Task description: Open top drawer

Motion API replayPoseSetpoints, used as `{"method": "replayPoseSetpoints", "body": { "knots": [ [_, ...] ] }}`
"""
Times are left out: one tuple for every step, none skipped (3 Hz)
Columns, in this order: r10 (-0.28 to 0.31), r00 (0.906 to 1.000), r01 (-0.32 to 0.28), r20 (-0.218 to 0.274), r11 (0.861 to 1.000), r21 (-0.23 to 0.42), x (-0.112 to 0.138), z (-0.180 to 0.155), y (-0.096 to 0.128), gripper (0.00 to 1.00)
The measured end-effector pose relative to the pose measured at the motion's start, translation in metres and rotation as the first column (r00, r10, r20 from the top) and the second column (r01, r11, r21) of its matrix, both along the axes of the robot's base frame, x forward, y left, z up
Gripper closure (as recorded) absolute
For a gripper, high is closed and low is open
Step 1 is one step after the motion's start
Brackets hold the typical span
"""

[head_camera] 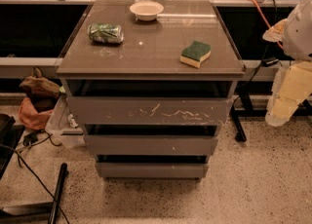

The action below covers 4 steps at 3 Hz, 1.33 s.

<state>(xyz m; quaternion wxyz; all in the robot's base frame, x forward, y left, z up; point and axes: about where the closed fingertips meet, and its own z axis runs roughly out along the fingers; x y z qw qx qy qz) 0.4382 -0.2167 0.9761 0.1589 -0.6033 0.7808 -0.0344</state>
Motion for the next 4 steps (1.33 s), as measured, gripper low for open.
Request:
{"method": "replayPoseSetpoints", "body": {
  "knots": [
    [0.002, 1.0, -0.002, 0.008, 1.0, -0.006, 0.006, -0.01, -0.002, 0.0],
    [-0.041, 0.9989, 0.042, 0.021, 0.998, -0.038, 0.023, -0.053, -0.02, 0.0],
    [-0.059, 0.996, 0.06, 0.067, 0.998, -0.01, 0.05, -0.103, -0.03, 0.0],
    [-0.063, 0.9891, 0.062, 0.133, 0.998, 0.007, 0.067, -0.096, -0.027, 0.0]
  ]
}}
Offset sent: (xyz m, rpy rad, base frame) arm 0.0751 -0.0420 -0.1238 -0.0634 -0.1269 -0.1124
